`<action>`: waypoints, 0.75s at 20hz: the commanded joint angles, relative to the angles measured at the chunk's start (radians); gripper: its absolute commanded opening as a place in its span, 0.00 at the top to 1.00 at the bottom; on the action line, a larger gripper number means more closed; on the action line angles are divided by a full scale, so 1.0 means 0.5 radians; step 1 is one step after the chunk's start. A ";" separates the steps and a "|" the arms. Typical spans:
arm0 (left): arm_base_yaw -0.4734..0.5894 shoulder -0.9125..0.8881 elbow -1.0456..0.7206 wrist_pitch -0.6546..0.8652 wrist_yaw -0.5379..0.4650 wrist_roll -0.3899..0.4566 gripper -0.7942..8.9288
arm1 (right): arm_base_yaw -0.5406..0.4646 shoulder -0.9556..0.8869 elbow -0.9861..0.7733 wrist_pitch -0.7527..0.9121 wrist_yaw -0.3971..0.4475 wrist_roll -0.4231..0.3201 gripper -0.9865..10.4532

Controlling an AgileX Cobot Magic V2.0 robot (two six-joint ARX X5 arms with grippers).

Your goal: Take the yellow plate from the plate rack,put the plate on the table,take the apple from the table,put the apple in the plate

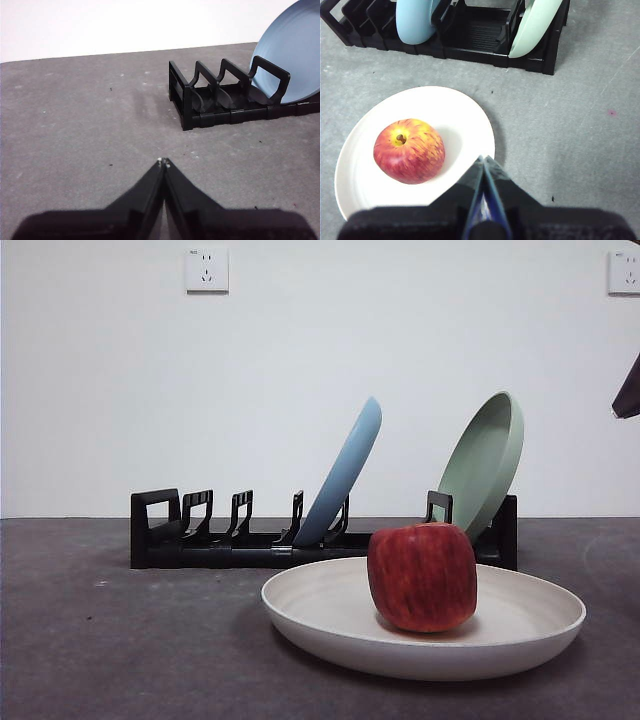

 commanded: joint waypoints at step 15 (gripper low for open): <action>0.006 -0.005 -0.027 0.001 -0.011 -0.015 0.92 | -0.390 -0.771 -0.082 0.057 0.212 -0.377 0.91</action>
